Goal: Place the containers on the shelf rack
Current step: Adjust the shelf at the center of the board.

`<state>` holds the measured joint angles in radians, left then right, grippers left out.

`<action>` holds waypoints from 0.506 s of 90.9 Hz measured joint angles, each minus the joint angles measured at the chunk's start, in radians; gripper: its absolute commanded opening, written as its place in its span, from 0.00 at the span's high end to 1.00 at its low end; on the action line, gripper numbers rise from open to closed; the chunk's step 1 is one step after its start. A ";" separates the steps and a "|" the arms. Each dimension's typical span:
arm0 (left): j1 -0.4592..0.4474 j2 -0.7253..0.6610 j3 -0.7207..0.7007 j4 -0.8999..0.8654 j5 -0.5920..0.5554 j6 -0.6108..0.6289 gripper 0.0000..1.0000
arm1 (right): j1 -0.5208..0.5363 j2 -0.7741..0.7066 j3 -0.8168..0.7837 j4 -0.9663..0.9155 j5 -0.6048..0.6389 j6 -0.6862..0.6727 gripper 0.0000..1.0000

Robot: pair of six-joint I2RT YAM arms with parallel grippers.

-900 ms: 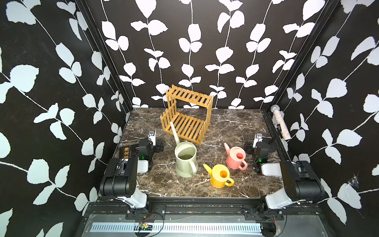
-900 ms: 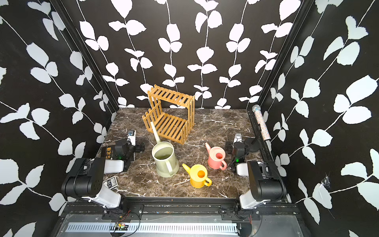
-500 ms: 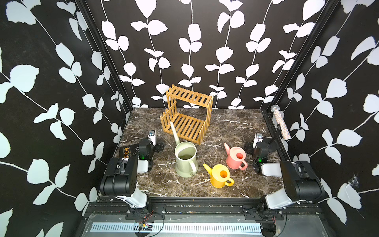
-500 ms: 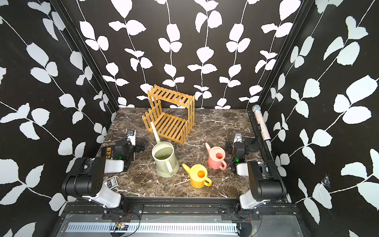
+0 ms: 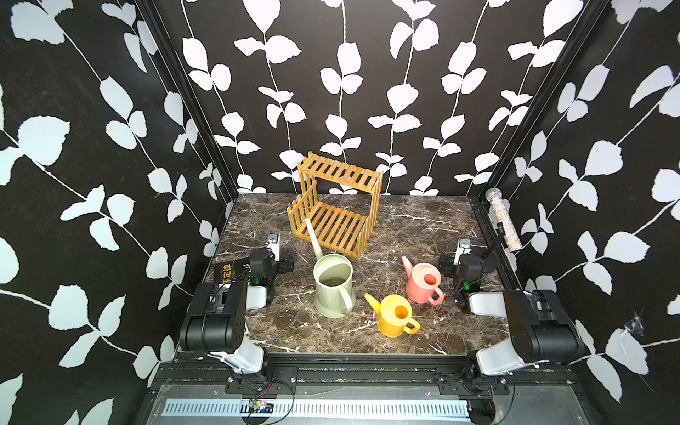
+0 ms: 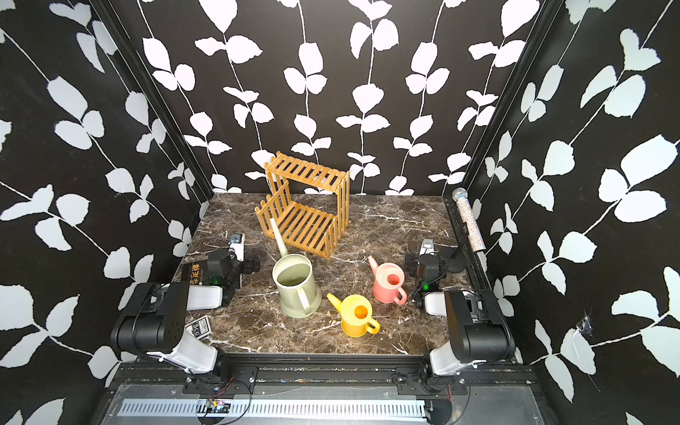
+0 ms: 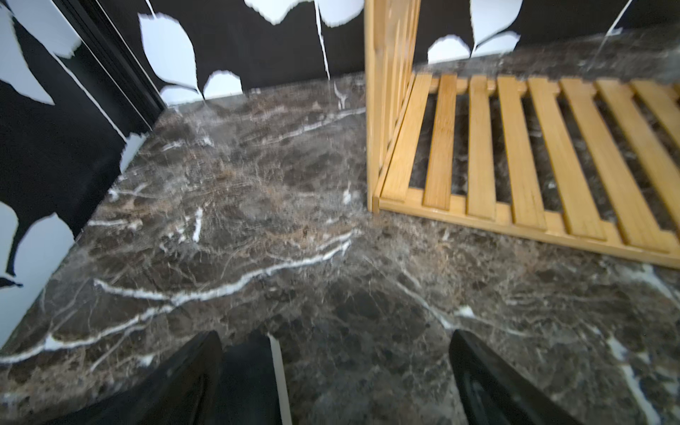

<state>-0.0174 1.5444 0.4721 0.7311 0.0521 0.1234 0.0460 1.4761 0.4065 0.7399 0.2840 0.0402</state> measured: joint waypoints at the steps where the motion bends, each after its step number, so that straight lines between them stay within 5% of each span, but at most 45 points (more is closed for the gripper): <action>1: 0.000 -0.002 0.008 -0.017 0.000 0.001 0.02 | 0.000 -0.007 0.005 -0.013 0.001 0.000 0.02; 46: -0.003 -0.116 0.500 -0.789 -0.018 -0.021 0.02 | 0.000 -0.313 0.237 -0.484 0.002 0.145 0.01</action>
<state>-0.0200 1.4284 0.9726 -0.0582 0.0345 0.1024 0.0460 1.1629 0.6434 0.2554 0.2859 0.1852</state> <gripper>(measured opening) 0.985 0.986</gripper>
